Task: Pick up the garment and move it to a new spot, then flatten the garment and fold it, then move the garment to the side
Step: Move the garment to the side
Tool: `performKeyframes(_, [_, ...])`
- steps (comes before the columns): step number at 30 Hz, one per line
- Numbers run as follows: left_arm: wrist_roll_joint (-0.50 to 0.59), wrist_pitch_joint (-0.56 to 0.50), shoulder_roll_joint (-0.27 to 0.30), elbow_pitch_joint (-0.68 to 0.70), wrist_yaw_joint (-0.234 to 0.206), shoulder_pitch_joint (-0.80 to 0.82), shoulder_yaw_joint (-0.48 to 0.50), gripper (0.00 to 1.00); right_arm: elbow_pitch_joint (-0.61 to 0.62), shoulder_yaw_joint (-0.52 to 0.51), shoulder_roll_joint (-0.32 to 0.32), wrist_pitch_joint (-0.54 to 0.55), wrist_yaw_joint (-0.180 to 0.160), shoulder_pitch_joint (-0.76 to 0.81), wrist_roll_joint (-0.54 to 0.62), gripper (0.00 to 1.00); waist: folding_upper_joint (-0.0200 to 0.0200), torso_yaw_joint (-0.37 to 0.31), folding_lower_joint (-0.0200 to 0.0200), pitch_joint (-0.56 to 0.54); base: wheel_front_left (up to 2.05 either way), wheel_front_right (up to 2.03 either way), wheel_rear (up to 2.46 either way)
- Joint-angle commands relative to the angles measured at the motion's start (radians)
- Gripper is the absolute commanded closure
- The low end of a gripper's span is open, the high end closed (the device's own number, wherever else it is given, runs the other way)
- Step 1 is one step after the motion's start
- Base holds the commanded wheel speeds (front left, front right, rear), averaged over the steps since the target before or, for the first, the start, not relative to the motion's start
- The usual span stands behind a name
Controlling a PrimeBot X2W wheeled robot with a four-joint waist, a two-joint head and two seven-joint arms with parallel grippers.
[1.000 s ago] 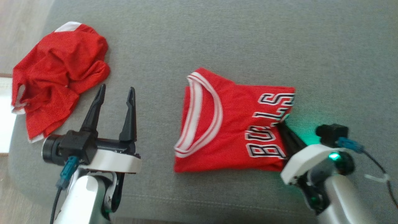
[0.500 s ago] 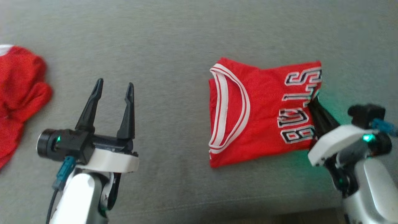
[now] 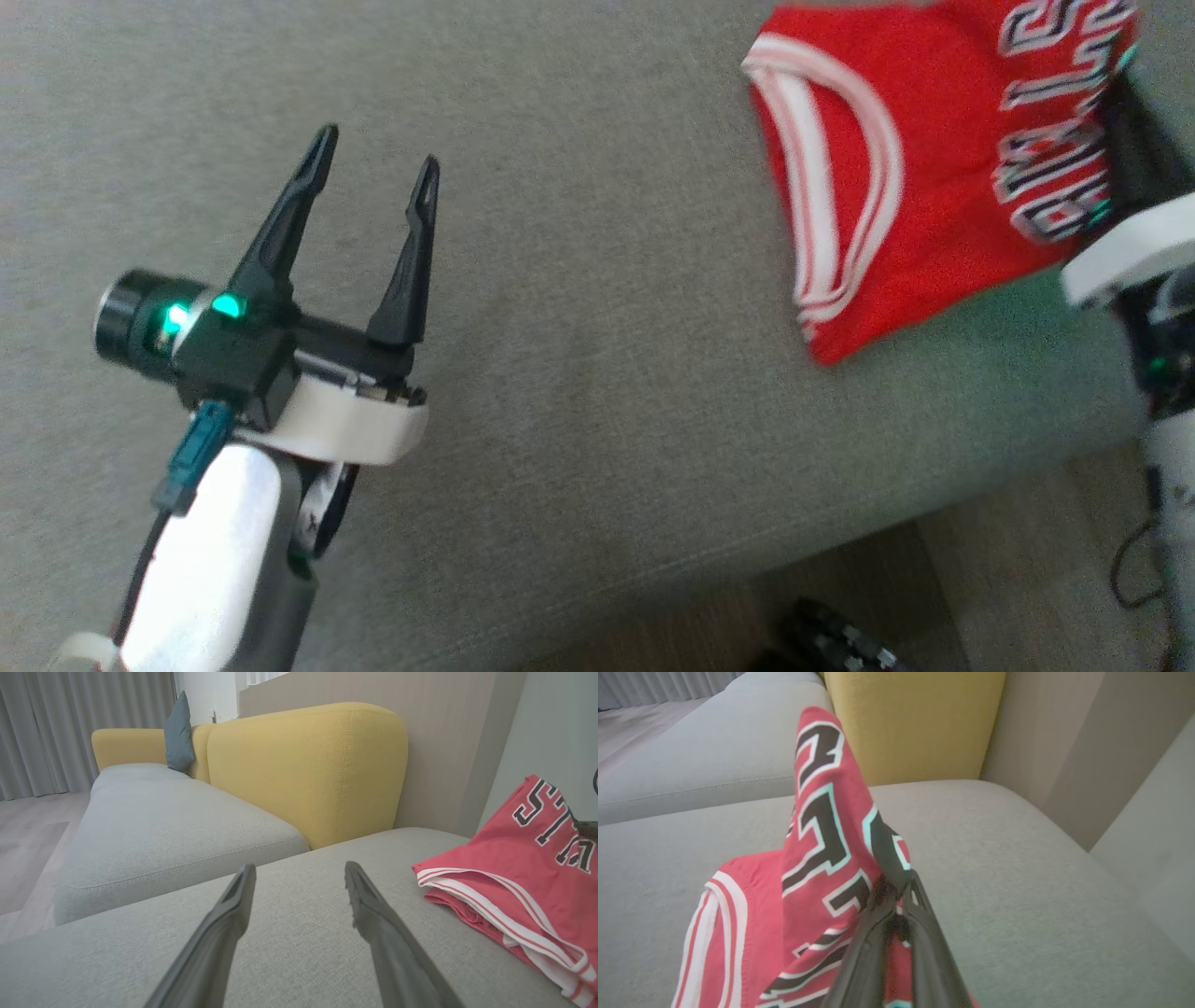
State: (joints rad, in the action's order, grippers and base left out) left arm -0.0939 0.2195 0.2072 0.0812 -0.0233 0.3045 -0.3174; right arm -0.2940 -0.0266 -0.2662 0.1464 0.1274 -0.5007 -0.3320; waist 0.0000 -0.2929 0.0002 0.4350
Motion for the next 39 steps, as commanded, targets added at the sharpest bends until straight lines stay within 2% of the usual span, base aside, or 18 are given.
performKeyframes(1, [0.011,-0.005,0.021,0.043,0.004,0.035,0.024,0.0,0.031,-0.005,-0.026,-0.013,0.003,-0.026,-0.006,1.0,0.0,-0.048,-0.0002,0.054,0.0,0.0,0.0])
performKeyframes(13, [0.045,-0.049,0.042,0.084,0.041,0.137,-0.024,0.0,0.006,-0.159,-0.047,-0.075,0.003,-0.144,-0.017,1.0,0.0,-0.097,-0.0002,0.193,0.0,0.0,0.0])
performKeyframes(20, [0.053,-0.058,0.053,0.093,0.053,0.179,-0.035,0.0,-0.043,-0.195,-0.041,-0.139,0.003,-0.204,0.046,1.0,0.0,-0.094,-0.0002,0.255,0.0,0.0,0.0])
performKeyframes(21, [0.051,-0.058,0.053,0.092,0.054,0.183,-0.036,0.0,-0.05,-0.199,-0.035,-0.149,0.003,-0.211,0.056,0.86,0.0,-0.091,-0.0002,0.262,0.0,0.0,0.0])
performKeyframes(22, [0.05,-0.056,0.053,0.09,0.055,0.188,-0.036,0.0,-0.058,-0.204,-0.029,-0.158,0.003,-0.215,0.071,0.61,0.0,-0.088,-0.0002,0.267,0.0,0.0,0.0])
performKeyframes(23, [0.048,-0.054,0.052,0.086,0.055,0.19,-0.037,0.0,-0.064,-0.211,-0.02,-0.167,0.003,-0.218,0.081,0.23,0.0,-0.085,-0.0002,0.27,0.0,0.0,0.0])
performKeyframes(24, [0.045,-0.051,0.05,0.083,0.054,0.192,-0.037,0.0,-0.072,-0.22,-0.014,-0.175,0.003,-0.219,0.093,0.0,0.0,-0.081,-0.0002,0.272,0.0,0.0,0.0])
performKeyframes(31, [0.024,-0.012,0.03,0.038,0.039,0.189,-0.038,0.0,-0.097,-0.271,0.029,-0.241,0.003,-0.166,0.162,0.0,0.0,-0.037,-0.0002,0.253,0.0,0.0,0.0])
performKeyframes(39, [-0.005,0.018,0.02,-0.019,0.003,0.131,-0.013,0.0,-0.007,-0.19,0.098,-0.334,0.003,-0.028,0.179,0.0,0.0,0.013,-0.0002,0.163,0.0,0.0,0.0])
